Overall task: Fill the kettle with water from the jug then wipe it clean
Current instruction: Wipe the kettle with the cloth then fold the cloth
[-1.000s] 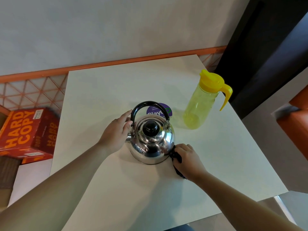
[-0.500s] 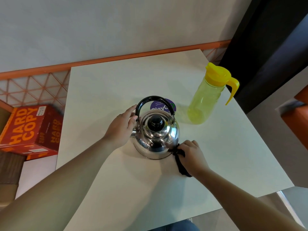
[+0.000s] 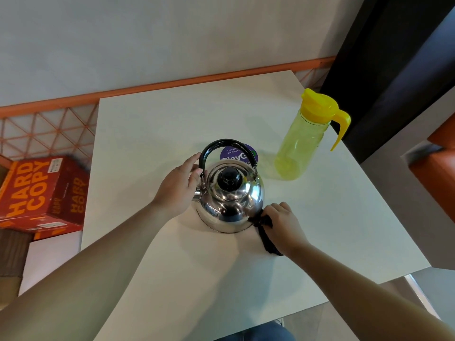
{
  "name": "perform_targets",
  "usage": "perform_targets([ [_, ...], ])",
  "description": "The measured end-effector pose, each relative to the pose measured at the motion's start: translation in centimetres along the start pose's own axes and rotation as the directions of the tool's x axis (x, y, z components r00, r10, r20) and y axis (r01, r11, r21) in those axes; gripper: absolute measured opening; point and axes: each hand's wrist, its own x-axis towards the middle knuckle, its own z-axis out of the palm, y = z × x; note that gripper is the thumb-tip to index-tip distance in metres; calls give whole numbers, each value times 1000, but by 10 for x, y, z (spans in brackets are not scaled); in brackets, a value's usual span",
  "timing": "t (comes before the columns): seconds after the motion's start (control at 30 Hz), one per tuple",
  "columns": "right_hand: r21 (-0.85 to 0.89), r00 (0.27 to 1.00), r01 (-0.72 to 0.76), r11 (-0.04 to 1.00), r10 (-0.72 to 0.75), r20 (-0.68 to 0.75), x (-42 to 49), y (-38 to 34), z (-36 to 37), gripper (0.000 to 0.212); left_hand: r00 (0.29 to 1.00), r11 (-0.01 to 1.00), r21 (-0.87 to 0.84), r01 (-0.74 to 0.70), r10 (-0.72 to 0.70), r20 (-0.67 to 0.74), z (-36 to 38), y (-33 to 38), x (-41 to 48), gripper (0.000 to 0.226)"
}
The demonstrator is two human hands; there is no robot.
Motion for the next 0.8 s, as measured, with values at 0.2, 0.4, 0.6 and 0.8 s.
perform_targets([
  [0.2, -3, 999, 24, 1000, -23, 21, 5, 1, -6, 7, 1000, 1000, 5, -12, 12, 0, 1, -1, 0, 44],
  [0.4, 55, 992, 41, 998, -34, -122, 18, -2, -30, 19, 1000, 1000, -4, -20, 20, 6, -1, 0, 0, 43],
  [0.6, 256, 948, 183, 949, -101, -303, 26, -34, -49, 14, 999, 1000, -3, -30, 30, 13, -1, 1, -1, 44],
  [0.8, 140, 939, 249, 958, -204, -278, 24, -49, -39, 18, 1000, 1000, -11, -5, 5, 7, -1, 0, -1, 44],
])
